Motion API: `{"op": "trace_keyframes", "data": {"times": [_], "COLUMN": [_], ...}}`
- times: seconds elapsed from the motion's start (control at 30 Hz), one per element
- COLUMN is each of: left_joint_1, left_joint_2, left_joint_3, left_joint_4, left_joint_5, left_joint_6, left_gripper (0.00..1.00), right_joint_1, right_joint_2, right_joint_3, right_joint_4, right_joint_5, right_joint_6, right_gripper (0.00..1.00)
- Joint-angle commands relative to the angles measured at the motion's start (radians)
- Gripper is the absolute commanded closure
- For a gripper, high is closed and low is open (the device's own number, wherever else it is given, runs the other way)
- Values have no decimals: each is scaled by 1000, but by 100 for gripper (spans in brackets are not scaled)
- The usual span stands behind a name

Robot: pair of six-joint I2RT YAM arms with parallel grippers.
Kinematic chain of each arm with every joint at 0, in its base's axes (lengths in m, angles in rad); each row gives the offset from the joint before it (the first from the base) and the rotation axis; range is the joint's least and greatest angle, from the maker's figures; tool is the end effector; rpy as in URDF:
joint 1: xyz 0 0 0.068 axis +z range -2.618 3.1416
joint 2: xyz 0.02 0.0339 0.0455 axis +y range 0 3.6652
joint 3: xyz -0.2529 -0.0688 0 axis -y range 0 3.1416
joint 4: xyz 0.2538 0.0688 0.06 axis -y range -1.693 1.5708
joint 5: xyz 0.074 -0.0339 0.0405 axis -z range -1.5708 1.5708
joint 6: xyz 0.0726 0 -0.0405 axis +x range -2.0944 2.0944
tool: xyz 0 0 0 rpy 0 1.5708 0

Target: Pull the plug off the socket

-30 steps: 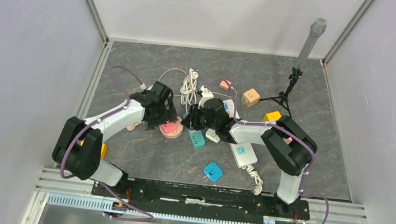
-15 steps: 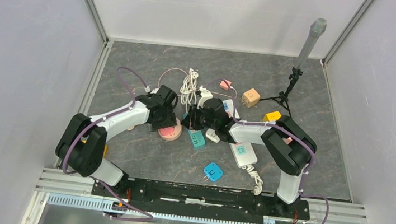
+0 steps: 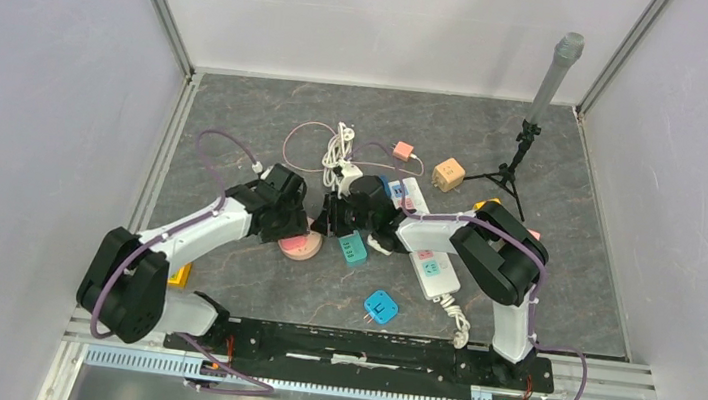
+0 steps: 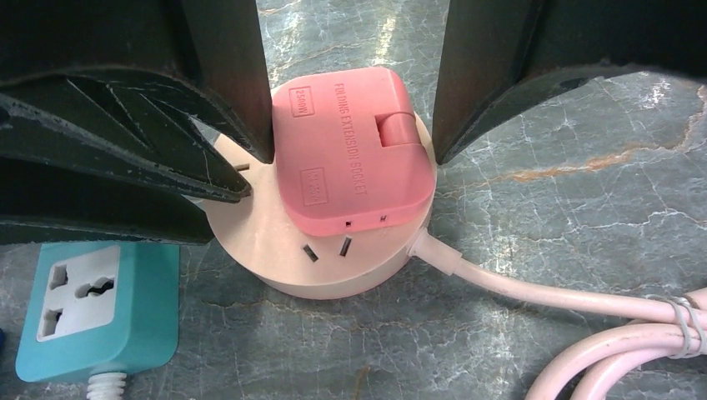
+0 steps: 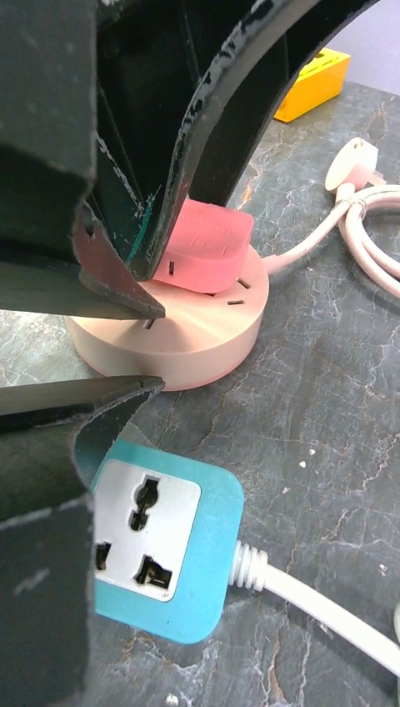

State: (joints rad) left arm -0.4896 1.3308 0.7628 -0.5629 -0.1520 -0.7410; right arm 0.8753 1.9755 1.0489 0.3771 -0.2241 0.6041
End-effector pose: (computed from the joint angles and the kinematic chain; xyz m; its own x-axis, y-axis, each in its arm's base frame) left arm 0.2418 -0.1164 0.1413 -0.8645 -0.2954 -0.4067 -0.2380 0.9532 -0.1864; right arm 0.2718 0.3508 0.1035 -0.7696 -0.0578 -0.6359 -0.5259 0.6222 0.5799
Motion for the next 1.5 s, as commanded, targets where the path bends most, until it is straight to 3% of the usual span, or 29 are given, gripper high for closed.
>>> {"op": "trace_keyframes", "data": {"times": [0.0, 0.3, 0.47, 0.7, 0.97, 1.17, 1.47], "left_joint_1": [0, 24, 30, 31, 29, 9, -51], "left_joint_2": [-81, -231, -293, -179, -176, -104, 87], "left_joint_3": [-26, -126, -160, 6, 49, 98, 210], "left_joint_4": [85, 146, 125, -211, -49, -55, -229], "left_joint_5": [36, 31, -2, -224, -1, -36, -207], "left_joint_6": [21, -44, -84, -132, -24, -10, -26], "left_gripper": [52, 50, 39, 29, 11, 10, 15], "right_joint_1": [6, 6, 7, 7, 6, 7, 7], "right_joint_2": [8, 23, 25, 38, 49, 57, 71], "right_joint_3": [-45, -118, -106, -101, -94, -94, -87], "right_joint_4": [-2, 36, 32, 30, 31, 37, 27], "right_joint_5": [11, -17, -10, -1, 2, -3, 10], "right_joint_6": [-14, -6, -14, -14, -14, -11, -5], "right_gripper": [66, 68, 68, 68, 68, 68, 68]}}
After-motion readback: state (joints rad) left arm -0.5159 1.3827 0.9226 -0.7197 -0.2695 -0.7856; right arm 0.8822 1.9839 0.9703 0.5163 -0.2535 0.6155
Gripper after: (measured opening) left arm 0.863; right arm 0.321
